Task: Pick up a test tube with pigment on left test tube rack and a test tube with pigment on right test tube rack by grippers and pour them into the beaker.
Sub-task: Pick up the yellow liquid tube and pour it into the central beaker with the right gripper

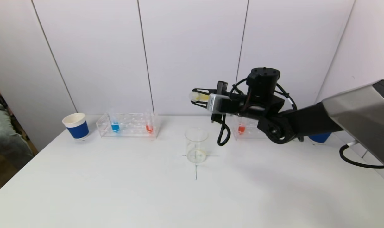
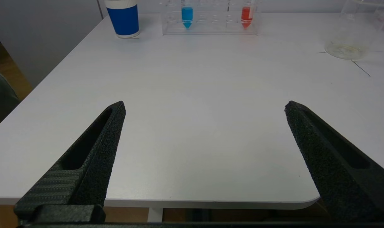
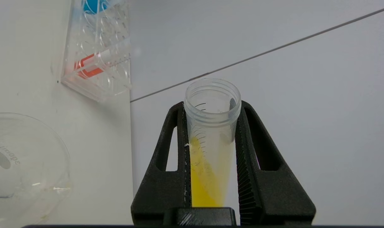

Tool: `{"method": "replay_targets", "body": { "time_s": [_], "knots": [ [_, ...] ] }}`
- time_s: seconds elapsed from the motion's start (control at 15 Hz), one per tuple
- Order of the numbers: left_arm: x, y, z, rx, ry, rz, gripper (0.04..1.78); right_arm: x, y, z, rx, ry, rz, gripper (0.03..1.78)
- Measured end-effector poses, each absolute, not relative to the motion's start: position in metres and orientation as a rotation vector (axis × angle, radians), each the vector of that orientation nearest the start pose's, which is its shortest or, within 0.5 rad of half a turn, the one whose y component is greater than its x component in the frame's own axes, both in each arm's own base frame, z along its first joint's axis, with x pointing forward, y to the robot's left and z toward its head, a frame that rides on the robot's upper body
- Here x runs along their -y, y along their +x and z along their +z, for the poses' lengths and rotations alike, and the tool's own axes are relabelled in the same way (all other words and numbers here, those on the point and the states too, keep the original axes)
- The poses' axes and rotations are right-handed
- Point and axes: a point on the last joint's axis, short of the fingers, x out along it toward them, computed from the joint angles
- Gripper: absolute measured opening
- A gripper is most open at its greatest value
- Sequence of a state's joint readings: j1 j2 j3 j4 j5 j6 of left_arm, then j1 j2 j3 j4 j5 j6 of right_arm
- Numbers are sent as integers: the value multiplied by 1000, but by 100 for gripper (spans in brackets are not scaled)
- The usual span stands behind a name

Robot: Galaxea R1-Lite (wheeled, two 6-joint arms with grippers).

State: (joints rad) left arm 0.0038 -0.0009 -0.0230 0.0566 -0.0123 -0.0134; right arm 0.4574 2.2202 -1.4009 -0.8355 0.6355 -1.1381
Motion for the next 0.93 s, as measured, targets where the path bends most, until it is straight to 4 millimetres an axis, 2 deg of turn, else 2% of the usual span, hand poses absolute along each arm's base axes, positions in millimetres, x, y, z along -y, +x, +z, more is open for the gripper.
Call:
{"method": "replay_targets", "body": {
  "time_s": [0.4, 0.93],
  "knots": [
    [0, -25, 76, -33, -14, -8, 176, -205, 406, 147, 681, -1067, 944, 46],
    [0, -25, 76, -32, -14, -8, 176, -204, 408, 136, 743, -1164, 909, 46]
  ]
}}
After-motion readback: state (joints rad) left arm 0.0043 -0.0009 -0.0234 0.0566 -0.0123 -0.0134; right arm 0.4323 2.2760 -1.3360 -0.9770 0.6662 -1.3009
